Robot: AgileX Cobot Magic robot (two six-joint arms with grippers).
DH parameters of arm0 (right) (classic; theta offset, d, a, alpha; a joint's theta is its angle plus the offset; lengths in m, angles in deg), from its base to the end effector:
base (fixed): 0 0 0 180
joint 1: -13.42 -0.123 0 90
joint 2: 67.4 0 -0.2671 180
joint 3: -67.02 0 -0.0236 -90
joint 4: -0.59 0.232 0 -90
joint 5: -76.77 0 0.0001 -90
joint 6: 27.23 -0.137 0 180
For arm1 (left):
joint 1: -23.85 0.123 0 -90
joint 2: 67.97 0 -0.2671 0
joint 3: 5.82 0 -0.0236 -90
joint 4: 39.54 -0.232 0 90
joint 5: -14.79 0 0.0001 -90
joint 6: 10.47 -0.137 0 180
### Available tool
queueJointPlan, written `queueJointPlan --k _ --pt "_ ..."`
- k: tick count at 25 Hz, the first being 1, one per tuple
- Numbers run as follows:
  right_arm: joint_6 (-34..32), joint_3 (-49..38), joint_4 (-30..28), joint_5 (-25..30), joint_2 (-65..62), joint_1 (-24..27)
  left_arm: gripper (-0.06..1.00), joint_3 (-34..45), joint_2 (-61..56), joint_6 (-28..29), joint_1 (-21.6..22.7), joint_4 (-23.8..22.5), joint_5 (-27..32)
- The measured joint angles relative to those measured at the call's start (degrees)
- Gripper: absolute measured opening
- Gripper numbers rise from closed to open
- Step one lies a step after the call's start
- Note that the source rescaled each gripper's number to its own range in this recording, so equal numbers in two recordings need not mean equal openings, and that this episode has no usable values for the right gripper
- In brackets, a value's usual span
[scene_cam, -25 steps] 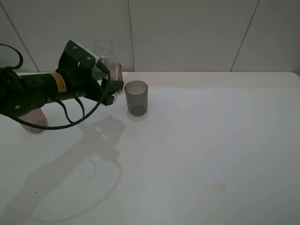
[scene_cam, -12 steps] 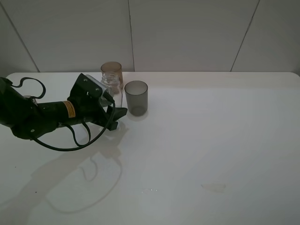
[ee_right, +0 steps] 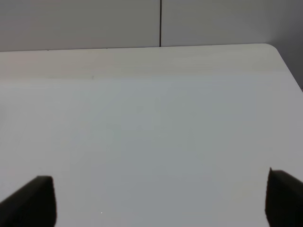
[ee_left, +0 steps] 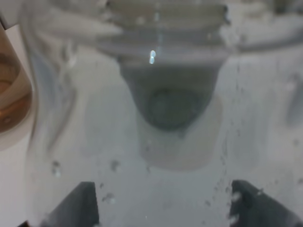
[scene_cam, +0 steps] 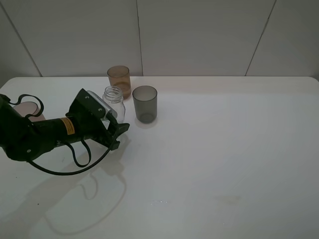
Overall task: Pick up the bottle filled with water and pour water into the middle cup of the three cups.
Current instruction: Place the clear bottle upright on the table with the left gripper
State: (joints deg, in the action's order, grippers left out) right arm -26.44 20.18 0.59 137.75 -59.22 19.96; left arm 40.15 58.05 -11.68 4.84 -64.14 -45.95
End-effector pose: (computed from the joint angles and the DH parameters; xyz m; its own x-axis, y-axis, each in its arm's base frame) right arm 0.0350 -0.0040 0.2532 -0.4370 0.0362 -0.8987 0.1079 0.9941 -0.0124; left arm 0.2955 -0.1544 0.0613 -0.2203 0.3114 -0.9244 0.6907 0.7190 0.0775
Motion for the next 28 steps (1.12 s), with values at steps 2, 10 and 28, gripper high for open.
queueJointPlan --k 2,10,28 --pt "0.0 0.0 0.0 0.0 0.0 0.0 0.01 0.1 0.0 0.0 0.0 0.0 0.0" --pt "0.0 0.0 0.0 0.0 0.0 0.0 0.93 0.1 0.0 0.0 0.0 0.3 -0.4" --pt "0.0 0.0 0.0 0.0 0.0 0.0 0.97 0.4 -22.5 0.5 0.0 2.2 11.7"
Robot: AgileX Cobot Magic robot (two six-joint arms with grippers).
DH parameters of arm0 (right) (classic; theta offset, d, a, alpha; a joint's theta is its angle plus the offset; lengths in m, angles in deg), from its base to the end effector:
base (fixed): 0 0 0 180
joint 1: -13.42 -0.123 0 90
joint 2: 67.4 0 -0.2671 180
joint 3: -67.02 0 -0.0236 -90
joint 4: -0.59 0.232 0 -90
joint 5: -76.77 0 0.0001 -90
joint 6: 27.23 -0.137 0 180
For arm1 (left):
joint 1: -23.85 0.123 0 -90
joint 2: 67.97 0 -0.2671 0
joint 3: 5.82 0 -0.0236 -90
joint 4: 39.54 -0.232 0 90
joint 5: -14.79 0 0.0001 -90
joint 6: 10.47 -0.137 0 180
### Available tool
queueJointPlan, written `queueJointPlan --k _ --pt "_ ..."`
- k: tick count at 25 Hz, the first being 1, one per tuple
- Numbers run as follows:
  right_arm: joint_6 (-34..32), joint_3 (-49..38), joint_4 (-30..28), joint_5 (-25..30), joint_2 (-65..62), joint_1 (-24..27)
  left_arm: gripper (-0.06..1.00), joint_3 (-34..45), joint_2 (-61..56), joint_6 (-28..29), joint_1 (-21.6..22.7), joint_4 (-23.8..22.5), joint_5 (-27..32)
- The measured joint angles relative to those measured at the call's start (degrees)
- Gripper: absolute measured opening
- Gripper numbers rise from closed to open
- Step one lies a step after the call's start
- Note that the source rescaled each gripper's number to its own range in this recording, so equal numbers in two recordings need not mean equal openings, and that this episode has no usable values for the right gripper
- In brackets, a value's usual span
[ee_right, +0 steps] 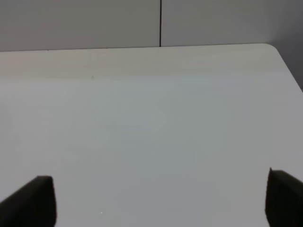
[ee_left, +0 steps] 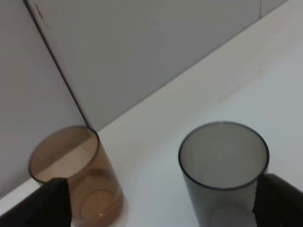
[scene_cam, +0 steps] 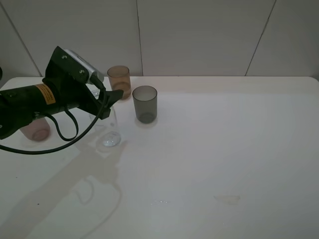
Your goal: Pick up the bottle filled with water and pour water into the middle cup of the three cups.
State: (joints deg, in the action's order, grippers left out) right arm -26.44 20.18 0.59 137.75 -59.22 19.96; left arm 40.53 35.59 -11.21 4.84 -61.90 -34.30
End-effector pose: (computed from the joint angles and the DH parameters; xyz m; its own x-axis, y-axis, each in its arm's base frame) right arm 0.0350 -0.0040 0.2532 -0.4370 0.0362 -0.8987 0.1079 0.9941 -0.0124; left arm 0.2965 -0.1438 0.1640 -0.0481 0.2927 -0.9550 0.6131 0.7634 0.2031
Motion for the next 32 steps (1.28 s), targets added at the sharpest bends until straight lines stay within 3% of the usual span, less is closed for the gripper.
queueJointPlan --k 6,8,12,15,21,32 --pt "0.0 0.0 0.0 0.0 0.0 0.0 0.97 0.0 -13.2 2.4 0.0 3.9 9.9" --pt "0.0 0.0 0.0 0.0 0.0 0.0 0.97 0.0 -18.4 3.1 0.0 7.3 14.9" --pt "0.0 0.0 0.0 0.0 0.0 0.0 0.97 -0.7 -29.1 3.7 1.3 17.6 30.3" --pt "0.0 0.0 0.0 0.0 0.0 0.0 0.97 -2.3 -37.1 3.7 4.7 21.5 45.6" --pt "0.0 0.0 0.0 0.0 0.0 0.0 0.97 -6.5 -54.2 3.6 11.4 22.4 75.0" --pt "0.0 0.0 0.0 0.0 0.0 0.0 0.97 -8.3 -82.8 0.7 13.3 21.1 107.9"
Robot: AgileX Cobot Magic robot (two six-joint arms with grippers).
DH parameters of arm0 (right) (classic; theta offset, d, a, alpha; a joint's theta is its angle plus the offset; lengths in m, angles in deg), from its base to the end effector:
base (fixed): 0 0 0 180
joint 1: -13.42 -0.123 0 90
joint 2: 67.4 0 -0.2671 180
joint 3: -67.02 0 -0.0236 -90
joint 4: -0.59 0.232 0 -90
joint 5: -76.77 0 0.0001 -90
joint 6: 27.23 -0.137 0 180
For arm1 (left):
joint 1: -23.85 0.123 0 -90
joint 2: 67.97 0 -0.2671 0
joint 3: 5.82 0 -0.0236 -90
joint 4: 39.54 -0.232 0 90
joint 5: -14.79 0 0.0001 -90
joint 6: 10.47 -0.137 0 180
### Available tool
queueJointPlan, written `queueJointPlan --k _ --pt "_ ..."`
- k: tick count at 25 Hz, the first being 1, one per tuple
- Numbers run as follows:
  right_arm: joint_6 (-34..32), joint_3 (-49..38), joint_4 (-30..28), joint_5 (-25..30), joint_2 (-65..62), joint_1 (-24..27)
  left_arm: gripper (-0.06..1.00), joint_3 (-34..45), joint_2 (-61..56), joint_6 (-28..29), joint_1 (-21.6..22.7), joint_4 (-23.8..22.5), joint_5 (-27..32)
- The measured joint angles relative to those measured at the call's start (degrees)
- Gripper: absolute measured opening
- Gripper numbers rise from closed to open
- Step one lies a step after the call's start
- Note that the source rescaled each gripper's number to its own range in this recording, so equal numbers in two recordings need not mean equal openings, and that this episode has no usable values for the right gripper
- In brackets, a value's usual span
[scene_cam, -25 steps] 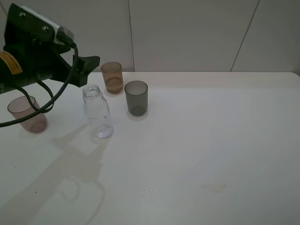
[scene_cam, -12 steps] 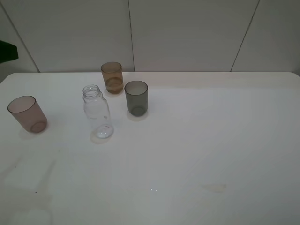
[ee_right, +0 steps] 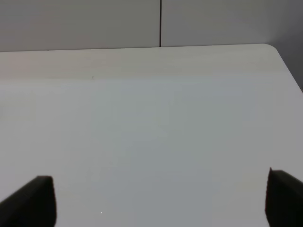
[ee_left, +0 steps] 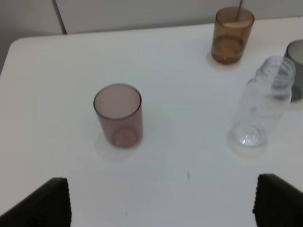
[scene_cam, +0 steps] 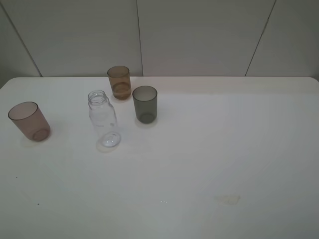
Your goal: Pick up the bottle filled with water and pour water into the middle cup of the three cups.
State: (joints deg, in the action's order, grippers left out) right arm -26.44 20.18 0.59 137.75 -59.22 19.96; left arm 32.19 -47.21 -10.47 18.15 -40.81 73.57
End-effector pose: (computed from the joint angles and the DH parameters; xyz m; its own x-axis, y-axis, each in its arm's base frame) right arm 0.0350 -0.0040 0.2532 -0.4370 0.0362 -0.8987 0.1079 0.9941 -0.0124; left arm 0.0578 -0.0032 0.2947 -0.4592 0.0574 -0.8865 0.0879 0.9960 0.0190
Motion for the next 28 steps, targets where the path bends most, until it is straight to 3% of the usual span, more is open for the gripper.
queueJointPlan --k 3,7,16,28 --pt "0.0 0.0 0.0 0.0 0.0 0.0 0.97 0.0 -5.2 0.0 0.0 0.0 4.7" --pt "0.0 0.0 0.0 0.0 0.0 0.0 0.97 1.7 -11.8 0.0 0.0 0.0 5.9" --pt "0.0 0.0 0.0 0.0 0.0 0.0 0.97 9.1 -12.8 0.0 0.0 1.9 3.7" --pt "0.0 0.0 0.0 0.0 0.0 0.0 0.97 9.7 -12.8 0.0 0.0 1.9 2.2"
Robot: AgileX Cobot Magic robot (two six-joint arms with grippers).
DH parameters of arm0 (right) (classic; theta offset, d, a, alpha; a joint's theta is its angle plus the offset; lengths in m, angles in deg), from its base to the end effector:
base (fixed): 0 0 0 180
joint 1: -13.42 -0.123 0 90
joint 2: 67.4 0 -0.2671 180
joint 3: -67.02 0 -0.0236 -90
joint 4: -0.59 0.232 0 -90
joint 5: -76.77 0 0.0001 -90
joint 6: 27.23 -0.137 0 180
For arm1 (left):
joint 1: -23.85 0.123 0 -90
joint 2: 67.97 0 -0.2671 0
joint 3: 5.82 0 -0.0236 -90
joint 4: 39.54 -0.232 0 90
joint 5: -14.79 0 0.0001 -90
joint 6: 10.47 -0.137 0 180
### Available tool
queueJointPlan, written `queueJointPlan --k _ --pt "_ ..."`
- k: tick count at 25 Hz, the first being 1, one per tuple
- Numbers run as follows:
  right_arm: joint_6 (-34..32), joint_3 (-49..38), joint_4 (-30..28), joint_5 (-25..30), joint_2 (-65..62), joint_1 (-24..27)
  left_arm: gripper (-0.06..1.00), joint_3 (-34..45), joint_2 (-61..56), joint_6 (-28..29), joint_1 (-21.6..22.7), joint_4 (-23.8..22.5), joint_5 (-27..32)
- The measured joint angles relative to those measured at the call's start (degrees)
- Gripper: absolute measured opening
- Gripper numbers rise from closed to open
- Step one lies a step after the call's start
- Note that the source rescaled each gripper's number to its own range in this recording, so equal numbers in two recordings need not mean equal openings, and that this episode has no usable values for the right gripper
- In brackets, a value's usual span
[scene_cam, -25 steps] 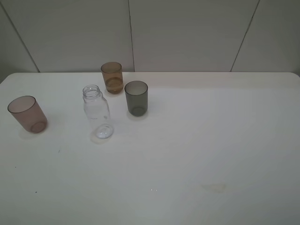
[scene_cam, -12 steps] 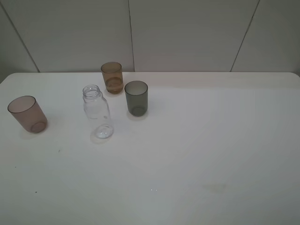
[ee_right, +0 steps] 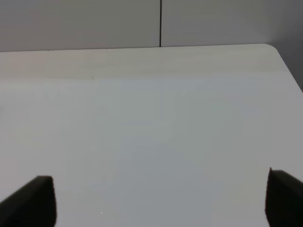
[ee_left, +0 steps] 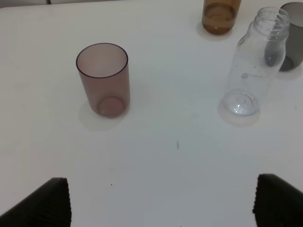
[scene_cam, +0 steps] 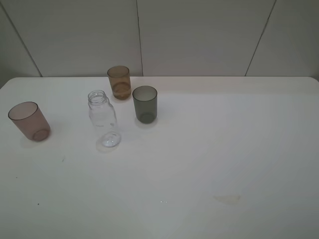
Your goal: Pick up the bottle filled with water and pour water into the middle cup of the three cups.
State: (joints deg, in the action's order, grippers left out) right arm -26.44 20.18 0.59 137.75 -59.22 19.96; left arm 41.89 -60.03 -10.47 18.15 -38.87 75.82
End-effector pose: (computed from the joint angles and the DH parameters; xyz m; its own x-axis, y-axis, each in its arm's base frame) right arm 0.0350 -0.0040 0.2532 -0.4370 0.0362 -0.8987 0.1079 0.9941 -0.0124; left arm 0.0357 -0.0050 0.2487 -0.4474 0.0390 -0.8935 0.1059 0.9943 -0.0097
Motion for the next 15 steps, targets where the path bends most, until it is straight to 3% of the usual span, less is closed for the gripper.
queueJointPlan --k 15 --pt "0.0 0.0 0.0 0.0 0.0 0.0 0.97 0.0 0.0 0.0 2.5 0.0 0.0"
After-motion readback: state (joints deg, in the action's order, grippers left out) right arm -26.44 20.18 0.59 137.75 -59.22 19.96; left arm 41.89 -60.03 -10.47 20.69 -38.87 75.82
